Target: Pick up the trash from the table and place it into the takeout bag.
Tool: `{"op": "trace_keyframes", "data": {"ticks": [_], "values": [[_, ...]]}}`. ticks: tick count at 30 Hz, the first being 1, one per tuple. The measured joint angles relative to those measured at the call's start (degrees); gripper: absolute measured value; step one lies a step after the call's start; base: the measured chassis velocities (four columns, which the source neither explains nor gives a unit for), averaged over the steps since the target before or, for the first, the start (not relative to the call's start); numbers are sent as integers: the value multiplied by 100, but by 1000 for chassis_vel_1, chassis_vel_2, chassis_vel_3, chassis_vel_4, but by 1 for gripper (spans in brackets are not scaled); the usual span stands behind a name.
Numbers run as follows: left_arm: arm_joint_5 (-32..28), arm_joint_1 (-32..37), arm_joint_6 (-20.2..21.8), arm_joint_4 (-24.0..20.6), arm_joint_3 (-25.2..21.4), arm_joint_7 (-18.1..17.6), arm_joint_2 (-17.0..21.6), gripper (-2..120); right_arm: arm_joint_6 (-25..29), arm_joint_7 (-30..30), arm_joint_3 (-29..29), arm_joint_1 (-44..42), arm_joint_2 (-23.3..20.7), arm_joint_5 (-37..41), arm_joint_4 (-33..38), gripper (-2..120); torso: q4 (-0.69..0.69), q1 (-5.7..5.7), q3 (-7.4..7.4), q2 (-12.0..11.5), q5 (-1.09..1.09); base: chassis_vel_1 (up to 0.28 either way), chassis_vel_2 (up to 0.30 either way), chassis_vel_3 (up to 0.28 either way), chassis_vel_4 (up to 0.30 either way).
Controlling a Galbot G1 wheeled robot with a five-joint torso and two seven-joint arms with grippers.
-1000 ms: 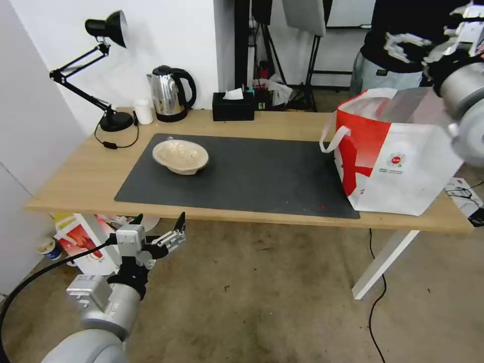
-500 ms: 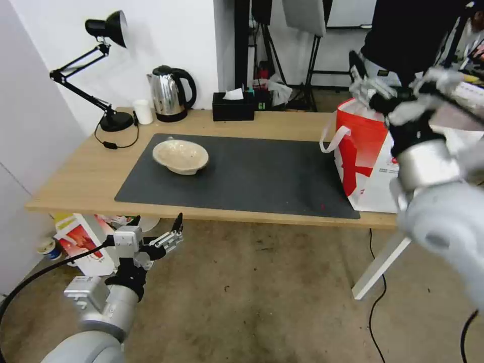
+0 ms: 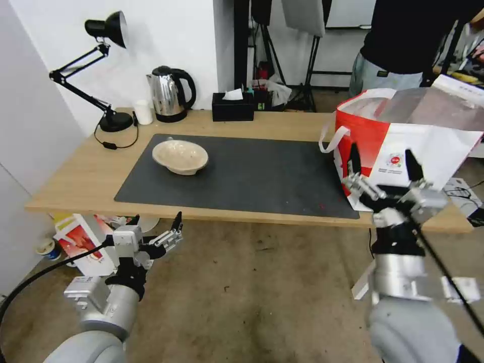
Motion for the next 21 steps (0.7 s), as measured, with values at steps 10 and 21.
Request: {"op": "trace_keyframes", "data": {"ticks": [10, 21], "values": [[36, 23, -8, 0, 25, 0, -59, 100, -358, 534, -408, -471, 119, -603, 79, 100, -1, 0, 0, 0, 0, 0, 0, 0, 0], [52, 45, -55, 0, 34, 2, -77, 100, -870, 1050, -840, -829, -81, -435, -4, 100, -2, 0, 0, -1, 0, 0, 0, 0, 0]]}}
